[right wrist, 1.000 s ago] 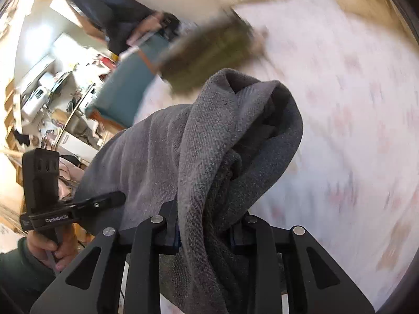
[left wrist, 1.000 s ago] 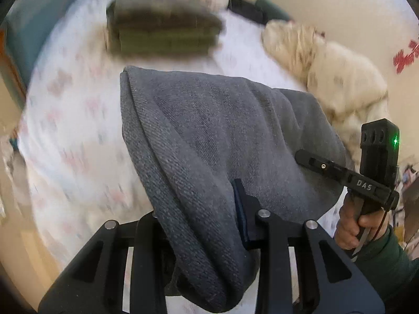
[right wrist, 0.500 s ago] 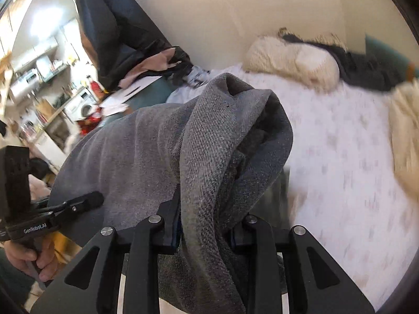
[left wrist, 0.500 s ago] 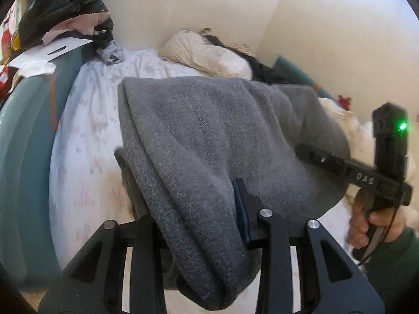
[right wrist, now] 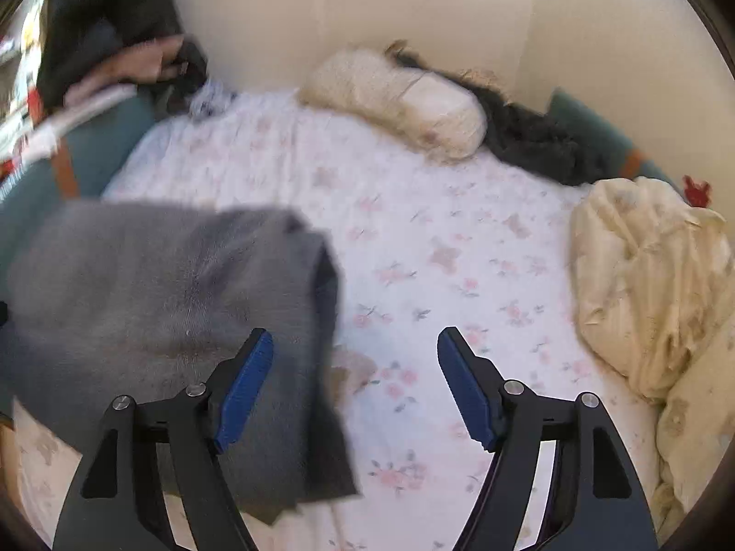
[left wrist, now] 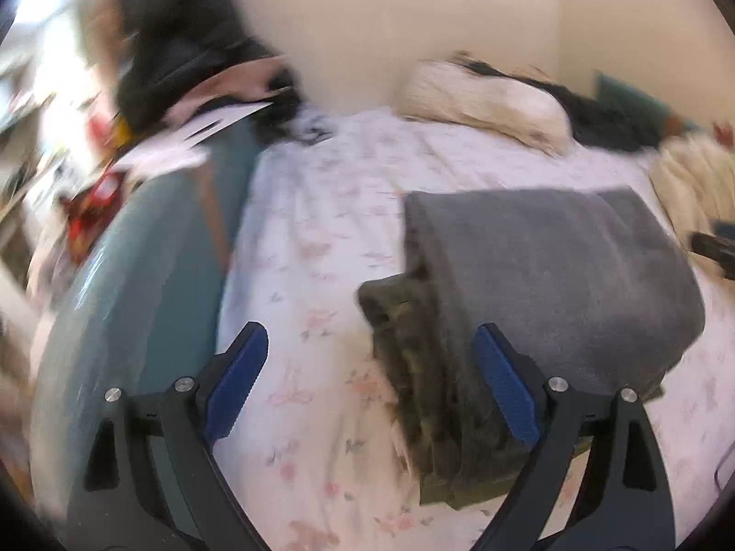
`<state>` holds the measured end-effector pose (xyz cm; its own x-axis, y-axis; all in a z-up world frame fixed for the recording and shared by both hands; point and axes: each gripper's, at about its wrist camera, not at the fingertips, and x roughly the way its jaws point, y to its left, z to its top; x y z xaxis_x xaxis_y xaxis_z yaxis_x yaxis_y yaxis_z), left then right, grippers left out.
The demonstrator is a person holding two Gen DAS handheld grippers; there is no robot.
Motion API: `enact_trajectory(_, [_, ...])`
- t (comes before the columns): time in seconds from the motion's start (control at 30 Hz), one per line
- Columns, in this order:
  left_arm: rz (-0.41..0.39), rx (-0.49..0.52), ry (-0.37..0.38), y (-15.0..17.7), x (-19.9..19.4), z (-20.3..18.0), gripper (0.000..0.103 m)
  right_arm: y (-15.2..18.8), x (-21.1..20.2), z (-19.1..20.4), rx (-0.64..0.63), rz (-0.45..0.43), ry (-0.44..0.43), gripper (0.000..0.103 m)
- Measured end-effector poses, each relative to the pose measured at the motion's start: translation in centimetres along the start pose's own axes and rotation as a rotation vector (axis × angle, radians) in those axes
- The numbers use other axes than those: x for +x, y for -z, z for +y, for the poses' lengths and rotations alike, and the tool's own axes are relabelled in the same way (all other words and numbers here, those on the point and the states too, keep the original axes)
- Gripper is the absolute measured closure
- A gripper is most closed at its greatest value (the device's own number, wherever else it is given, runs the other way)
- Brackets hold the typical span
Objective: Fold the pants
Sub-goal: 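Carry the folded sweatpants with both tools onto the clothes stack and release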
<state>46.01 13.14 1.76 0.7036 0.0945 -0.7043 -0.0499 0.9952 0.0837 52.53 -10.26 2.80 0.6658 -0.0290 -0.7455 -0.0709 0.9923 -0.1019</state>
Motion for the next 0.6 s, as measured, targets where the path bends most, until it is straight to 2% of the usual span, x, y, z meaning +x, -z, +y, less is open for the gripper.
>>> enact_trajectory(0.07, [0.013,-0.056,0.011,1.1,-2.1,0.7,0.014,0.4,-2.7,-1.1,0.015,-0.037,-0.055,0.026])
enact_trajectory(0.2, [-0.043,-0.080,0.071,3.9,-8.1,-0.1,0.014,2.9,-9.7,-3.0,0.038,-0.069,-0.179,0.022])
enact_trajectory(0.27, [-0.092,-0.098,0.139,6.5,-12.5,-0.6,0.014,5.8,-13.7,-3.9,0.064,-0.106,-0.224,0.008])
enact_trajectory(0.3, [-0.112,-0.107,0.148,7.5,-14.1,-0.7,0.014,6.7,-14.8,-4.0,0.069,-0.110,-0.231,0.001])
enact_trajectory(0.4, [-0.141,-0.104,0.179,11.5,-19.7,-1.9,0.012,12.3,-19.4,-4.7,0.097,-0.115,-0.286,0.000])
enact_trajectory(0.5, [-0.145,-0.098,0.190,15.7,-24.0,-2.6,0.000,16.9,-23.2,-4.9,0.109,-0.125,-0.318,0.000])
enact_trajectory(0.6, [-0.161,-0.086,0.179,19.5,-27.8,-3.2,0.000,21.8,-27.2,-4.6,0.125,-0.143,-0.325,0.000])
